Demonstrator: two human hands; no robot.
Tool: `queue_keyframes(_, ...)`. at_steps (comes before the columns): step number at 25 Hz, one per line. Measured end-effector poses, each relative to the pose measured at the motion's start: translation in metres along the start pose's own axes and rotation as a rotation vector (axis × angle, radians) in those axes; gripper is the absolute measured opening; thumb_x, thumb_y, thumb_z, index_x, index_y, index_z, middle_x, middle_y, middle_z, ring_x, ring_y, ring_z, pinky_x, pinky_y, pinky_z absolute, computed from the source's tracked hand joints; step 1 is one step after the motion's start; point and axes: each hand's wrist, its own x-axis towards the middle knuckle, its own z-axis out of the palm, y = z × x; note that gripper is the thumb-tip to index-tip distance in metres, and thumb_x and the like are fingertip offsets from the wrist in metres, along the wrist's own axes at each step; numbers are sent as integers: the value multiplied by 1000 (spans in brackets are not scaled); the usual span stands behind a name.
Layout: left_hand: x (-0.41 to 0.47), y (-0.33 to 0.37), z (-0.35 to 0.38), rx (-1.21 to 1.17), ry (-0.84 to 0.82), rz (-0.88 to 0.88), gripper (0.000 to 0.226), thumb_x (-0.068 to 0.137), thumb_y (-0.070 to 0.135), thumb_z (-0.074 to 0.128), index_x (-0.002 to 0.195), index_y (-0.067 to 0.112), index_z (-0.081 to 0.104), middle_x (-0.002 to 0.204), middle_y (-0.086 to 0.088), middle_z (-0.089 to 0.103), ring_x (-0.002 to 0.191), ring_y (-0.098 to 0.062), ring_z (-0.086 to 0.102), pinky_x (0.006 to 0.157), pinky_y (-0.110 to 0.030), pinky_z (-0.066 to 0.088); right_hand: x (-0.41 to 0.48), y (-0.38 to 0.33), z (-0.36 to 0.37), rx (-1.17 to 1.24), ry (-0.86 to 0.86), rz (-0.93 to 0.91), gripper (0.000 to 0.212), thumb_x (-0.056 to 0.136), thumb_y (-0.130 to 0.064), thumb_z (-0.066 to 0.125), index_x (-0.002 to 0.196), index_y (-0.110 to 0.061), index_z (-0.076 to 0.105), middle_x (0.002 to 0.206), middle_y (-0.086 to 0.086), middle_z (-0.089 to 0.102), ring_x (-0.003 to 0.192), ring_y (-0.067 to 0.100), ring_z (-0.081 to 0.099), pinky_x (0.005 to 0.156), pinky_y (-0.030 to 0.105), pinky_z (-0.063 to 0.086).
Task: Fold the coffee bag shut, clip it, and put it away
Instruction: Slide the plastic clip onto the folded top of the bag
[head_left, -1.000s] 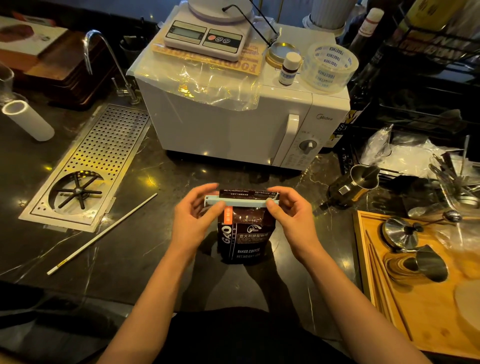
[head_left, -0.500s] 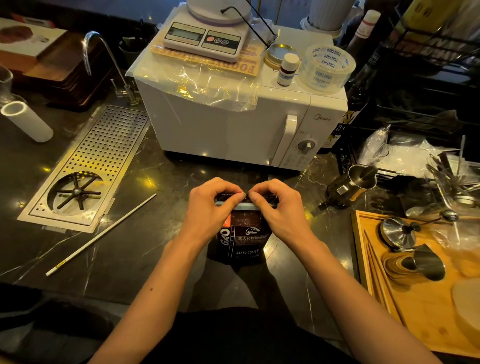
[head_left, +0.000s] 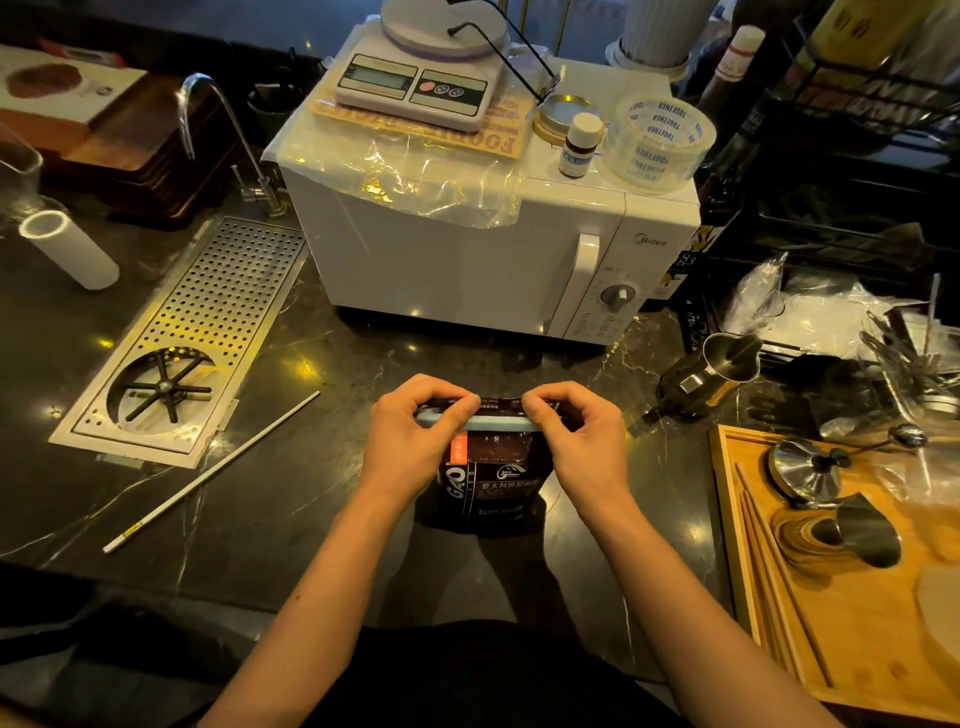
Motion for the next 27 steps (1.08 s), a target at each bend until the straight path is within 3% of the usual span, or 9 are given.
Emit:
queue_keyframes(4, 1, -1, -1, -70, -3, -46, 10, 81, 15, 75, 77, 24, 72, 83, 4, 68, 78, -3, 63, 72, -17, 49, 1, -3, 2, 19, 3, 33, 16, 85, -12, 71, 75, -25, 71, 73, -10, 69, 69, 1, 62, 68, 22, 52)
queue_keyframes(10, -4, -3, -3, -195, 50, -167, 7, 76, 18, 79, 75, 22, 74, 83, 1, 71, 79, -10, 67, 72, -27, 55, -4, 1, -2, 258, 53, 147, 12, 81, -9, 76, 75, -19, 71, 71, -5, 71, 68, 4, 66, 61, 16, 52)
queue_keyframes(13, -4, -8, -5, -214, 30, -140, 7, 79, 14, 75, 75, 20, 73, 81, 6, 68, 79, -6, 64, 73, -26, 53, -1, 0, -2, 257, 16, 158, 16, 84, -7, 71, 74, -19, 69, 69, -6, 70, 67, 3, 66, 60, 15, 52)
queue_keyframes(19, -12, -11, -7, -256, -17, -110, 4, 82, 17, 70, 81, 17, 74, 82, 11, 69, 83, -7, 64, 75, -25, 53, -9, 9, -13, 225, -17, 131, 13, 89, -9, 66, 82, -18, 72, 83, 5, 74, 80, 14, 70, 69, 22, 56)
queue_keyframes(23, -12, -10, -5, -284, 11, -129, 5, 80, 22, 71, 84, 20, 74, 86, 7, 70, 85, -9, 66, 77, -34, 55, -11, 6, -5, 255, 35, 122, 11, 90, -9, 65, 84, -16, 71, 80, -2, 71, 76, 3, 66, 69, 18, 54)
queue_keyframes(25, -10, -8, -5, -321, -43, -173, 19, 73, 23, 76, 92, 19, 72, 92, 3, 71, 88, -11, 68, 78, -37, 57, -10, 5, -6, 271, -30, 95, 9, 88, -11, 68, 91, -19, 68, 87, -1, 71, 83, 6, 67, 74, 21, 56)
queue_keyframes(27, -10, -8, -3, -320, -93, -204, 32, 70, 18, 83, 99, 21, 69, 97, 2, 71, 94, -13, 69, 80, -38, 58, -9, 8, -7, 221, -143, 73, 21, 84, -12, 73, 99, -21, 62, 98, 2, 68, 93, 13, 67, 80, 26, 58)
